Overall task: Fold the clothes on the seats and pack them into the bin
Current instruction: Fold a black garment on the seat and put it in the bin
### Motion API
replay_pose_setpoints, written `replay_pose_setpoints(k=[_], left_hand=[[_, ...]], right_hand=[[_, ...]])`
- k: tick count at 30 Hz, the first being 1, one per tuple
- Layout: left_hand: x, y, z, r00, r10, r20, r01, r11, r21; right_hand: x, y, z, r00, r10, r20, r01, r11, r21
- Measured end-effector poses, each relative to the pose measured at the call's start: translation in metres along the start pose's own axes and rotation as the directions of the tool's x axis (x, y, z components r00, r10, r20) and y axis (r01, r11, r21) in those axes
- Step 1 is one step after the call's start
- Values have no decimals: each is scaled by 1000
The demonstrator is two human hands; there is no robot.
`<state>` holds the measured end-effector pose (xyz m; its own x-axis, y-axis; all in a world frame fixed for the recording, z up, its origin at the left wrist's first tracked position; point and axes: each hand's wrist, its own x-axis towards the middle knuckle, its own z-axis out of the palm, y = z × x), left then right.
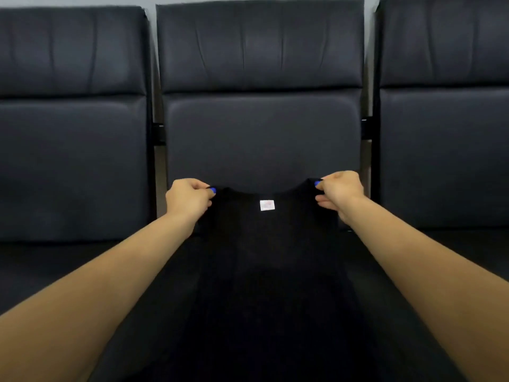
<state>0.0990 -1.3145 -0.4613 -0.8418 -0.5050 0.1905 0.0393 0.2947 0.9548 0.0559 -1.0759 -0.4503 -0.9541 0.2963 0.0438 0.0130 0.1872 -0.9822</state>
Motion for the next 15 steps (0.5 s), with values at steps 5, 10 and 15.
replay_pose_setpoints(k=[5,10,15], left_hand=[[40,-58,49,1000,-21,-12,22,995,97],[51,-106,65,999,13,51,-23,978,209],[34,-120,50,972,126,201,-167,965,200]], right_hand=[[35,76,58,995,-67,-73,54,986,-159],[46,114,81,974,-162,-156,118,958,-260],[26,124,80,946,-322,19,279,785,-553]])
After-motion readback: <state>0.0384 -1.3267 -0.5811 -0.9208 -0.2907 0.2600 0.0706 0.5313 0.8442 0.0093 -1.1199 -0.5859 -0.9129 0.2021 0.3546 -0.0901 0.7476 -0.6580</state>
